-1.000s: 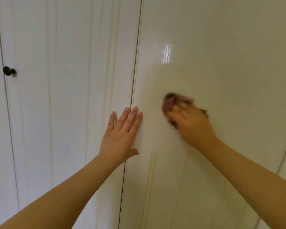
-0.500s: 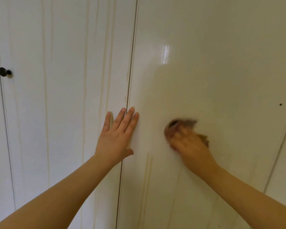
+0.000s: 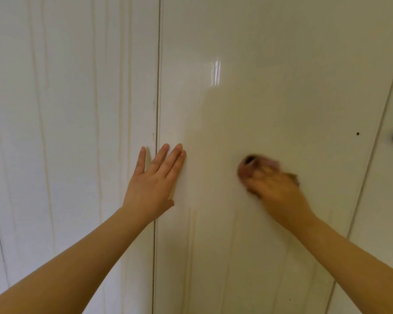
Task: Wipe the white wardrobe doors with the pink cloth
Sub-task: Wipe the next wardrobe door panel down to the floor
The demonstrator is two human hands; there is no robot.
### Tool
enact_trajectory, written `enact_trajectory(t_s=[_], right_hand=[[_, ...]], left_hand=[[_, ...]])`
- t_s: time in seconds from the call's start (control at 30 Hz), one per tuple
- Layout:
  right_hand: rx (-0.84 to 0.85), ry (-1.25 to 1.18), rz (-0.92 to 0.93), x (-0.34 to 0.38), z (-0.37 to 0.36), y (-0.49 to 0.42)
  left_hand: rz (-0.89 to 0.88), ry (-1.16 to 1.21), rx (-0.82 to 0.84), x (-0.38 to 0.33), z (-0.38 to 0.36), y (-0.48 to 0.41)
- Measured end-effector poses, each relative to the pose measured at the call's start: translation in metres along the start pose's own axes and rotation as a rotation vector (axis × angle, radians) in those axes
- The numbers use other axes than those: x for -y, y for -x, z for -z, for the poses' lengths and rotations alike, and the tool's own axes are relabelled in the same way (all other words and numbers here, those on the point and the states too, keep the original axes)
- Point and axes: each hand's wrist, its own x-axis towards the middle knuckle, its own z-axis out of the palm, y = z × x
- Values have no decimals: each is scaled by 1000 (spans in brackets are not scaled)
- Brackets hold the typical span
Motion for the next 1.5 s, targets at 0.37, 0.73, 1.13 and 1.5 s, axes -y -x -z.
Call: enact_trajectory(t_s=[0.37, 0.73, 1.13, 1.5], right_hand=[[-114, -45, -204, 10, -13, 16], [-140, -81, -456, -19, 12, 37], [-158, -90, -882, -51, 30, 67], [-112, -151, -803, -63, 43, 91]], left_hand=[[135, 26, -70, -22, -7, 0], [48, 176, -202, -97, 1, -25], [33, 184, -184, -143, -3, -47], [115, 206, -171, -161, -7, -50]])
